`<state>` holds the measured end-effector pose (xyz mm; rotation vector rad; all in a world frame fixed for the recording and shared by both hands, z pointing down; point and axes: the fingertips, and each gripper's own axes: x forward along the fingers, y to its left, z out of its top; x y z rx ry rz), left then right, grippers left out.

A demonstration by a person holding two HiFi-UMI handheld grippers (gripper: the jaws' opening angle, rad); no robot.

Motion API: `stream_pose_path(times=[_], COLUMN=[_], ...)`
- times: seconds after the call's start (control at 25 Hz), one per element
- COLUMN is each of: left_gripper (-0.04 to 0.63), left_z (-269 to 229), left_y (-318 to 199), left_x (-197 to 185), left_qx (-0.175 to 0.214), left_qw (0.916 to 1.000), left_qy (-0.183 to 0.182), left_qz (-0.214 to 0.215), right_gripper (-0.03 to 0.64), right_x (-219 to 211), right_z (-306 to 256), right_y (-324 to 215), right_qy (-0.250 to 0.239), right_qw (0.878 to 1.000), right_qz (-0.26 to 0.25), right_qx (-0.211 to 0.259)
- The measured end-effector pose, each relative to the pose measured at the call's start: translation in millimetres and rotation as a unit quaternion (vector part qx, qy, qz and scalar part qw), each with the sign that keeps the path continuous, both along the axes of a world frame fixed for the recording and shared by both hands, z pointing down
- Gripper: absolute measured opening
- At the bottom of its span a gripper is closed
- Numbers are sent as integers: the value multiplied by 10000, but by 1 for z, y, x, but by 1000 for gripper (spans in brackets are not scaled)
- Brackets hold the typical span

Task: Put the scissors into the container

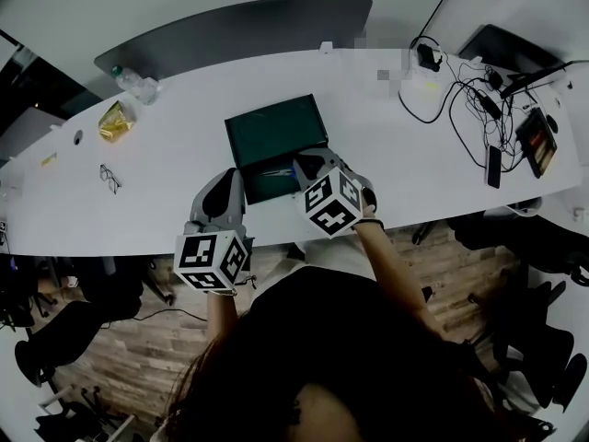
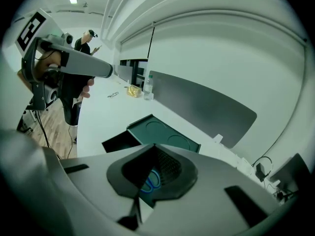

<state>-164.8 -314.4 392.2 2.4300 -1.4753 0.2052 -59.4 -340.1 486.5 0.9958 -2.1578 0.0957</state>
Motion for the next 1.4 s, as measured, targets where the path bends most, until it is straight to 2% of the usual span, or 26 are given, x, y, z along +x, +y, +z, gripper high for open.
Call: stream_pose_path(times=[0.36, 0.76, 0.96, 1.4], left_gripper=[11, 11, 11, 11], left_z=[-13, -31, -41, -52], left_y=[32, 66, 75, 83], left_x=[0, -2, -2, 16], left_qx=[239, 597, 702, 808], left_qw=[9996, 9981, 9974, 9965], left_qy=[-51, -32, 10, 50], left_qz=[167, 137, 143, 193], right_gripper=[9, 9, 9, 9], right_x=[-1, 7, 5, 13], right_z=[-38, -98, -113, -121], right_y=[28, 64, 78, 93], right_qy=[-482, -1330, -1600, -1646], right_qw=[9956, 9695, 9616, 9614], right_qz=[468, 1193, 1290, 1206], right_qx=[651, 1676, 1821, 1846])
